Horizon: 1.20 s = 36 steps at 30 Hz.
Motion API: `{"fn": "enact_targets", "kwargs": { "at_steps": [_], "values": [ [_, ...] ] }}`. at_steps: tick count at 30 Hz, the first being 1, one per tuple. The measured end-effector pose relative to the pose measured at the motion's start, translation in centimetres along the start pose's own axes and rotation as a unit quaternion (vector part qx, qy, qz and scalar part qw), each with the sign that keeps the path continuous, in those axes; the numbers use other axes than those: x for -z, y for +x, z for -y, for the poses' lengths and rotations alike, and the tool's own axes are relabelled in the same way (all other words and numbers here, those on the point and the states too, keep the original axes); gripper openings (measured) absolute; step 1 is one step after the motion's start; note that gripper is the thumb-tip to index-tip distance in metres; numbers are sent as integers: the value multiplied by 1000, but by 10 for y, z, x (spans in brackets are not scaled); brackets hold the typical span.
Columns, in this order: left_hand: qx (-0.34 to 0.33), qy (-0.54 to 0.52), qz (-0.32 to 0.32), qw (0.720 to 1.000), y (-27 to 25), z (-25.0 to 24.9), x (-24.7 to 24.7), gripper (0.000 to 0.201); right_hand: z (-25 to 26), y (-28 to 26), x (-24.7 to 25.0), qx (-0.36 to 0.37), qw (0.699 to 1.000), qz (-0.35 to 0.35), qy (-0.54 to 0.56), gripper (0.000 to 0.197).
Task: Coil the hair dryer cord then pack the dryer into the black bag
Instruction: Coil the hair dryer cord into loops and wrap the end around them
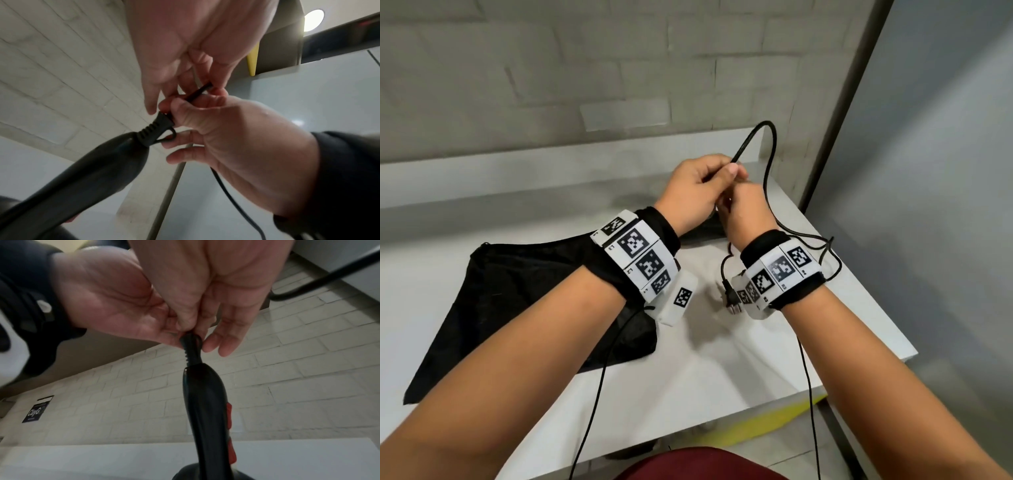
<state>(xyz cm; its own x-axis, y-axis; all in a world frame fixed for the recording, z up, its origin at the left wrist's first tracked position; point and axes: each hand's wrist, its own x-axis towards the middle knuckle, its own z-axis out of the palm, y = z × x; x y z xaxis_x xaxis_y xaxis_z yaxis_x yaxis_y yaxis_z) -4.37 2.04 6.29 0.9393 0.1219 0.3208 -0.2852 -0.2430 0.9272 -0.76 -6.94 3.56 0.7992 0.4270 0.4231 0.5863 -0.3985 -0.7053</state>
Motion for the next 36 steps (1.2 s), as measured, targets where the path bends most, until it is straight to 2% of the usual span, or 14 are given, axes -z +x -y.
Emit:
{"fn": "enact_targets", "kwargs": {
  "at_steps": [3,6,8,10,12,14,16,19,23,25,31,36],
  "values": [
    [-1,-61,-58,996,8,-6,3,29,6,0,4,37,998,-46,-11,17],
    [30,-186,-89,978,16,-9,9,33,2,-7,9,90,980,-163,-74,16],
    [48,-215,-90,971,20,-9,11,33,-2,-10,14,88,966,-215,-112,25],
    [66,-216,-82,971,21,-9,11,32,-10,-7,16,20,976,-165,-144,42],
    [77,-214,-72,971,23,-9,11,31,-20,-2,15,-60,985,-55,-152,49],
    [84,-222,-69,969,26,-10,11,30,-24,0,10,-88,988,35,-122,46],
    [90,-241,-69,964,29,-10,12,29,-25,-3,6,-89,985,73,-125,42],
    [97,-274,-70,954,37,-10,16,27,-32,-9,1,-73,981,80,-161,39],
    [109,-293,-63,948,43,-5,25,25,-51,-18,-4,-91,977,104,-165,39],
    [114,-293,-77,946,43,1,25,33,-60,-23,-5,-96,976,109,-163,39],
    [117,-261,-112,952,49,14,18,35,-71,-34,-4,-52,980,78,-178,46],
    [114,-229,-142,956,58,18,19,36,-50,-32,14,3,987,13,-160,56]
  ]
}}
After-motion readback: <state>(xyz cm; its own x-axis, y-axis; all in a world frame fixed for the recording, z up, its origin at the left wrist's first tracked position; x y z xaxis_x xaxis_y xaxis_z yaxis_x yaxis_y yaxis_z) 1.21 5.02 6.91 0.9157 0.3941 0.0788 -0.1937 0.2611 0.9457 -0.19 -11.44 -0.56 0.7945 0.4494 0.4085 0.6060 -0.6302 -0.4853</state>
